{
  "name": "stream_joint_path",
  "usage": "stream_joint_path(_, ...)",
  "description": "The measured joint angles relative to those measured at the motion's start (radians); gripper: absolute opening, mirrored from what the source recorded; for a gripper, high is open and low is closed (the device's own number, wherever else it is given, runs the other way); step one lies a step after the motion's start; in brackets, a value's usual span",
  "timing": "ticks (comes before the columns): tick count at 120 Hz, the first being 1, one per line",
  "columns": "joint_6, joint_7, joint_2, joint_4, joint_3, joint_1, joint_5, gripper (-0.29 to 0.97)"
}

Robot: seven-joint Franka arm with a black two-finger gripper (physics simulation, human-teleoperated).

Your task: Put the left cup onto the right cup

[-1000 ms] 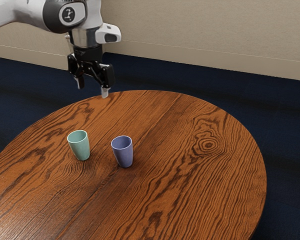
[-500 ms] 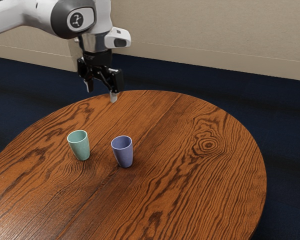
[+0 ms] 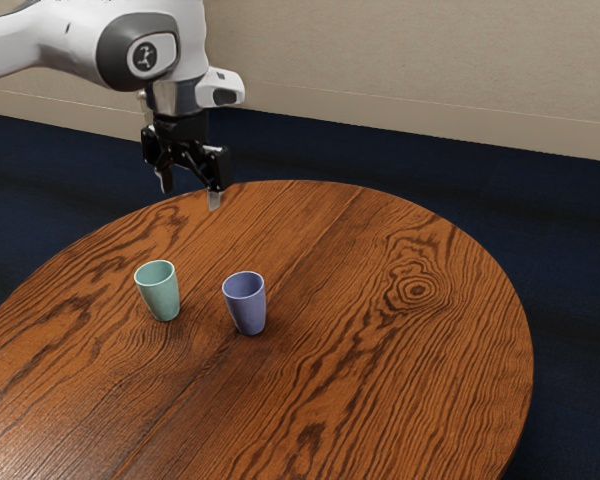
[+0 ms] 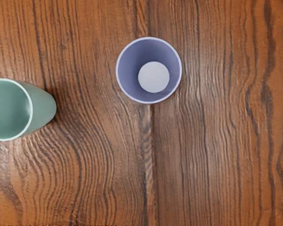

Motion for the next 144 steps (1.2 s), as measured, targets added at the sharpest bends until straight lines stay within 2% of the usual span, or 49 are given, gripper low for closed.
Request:
stream_joint_path(28, 0.03, 0.0, 0.005, -0.035, 0.0, 0.039, 0.0, 0.68)
stream_joint_path(96, 0.099, 0.003, 0.108, -0.043, -0.001, 0.121, -0.006, 0.68)
stream_joint_path(144, 0.174, 0.005, 0.11, -0.146, 0.0, 0.162, -0.013, 0.68)
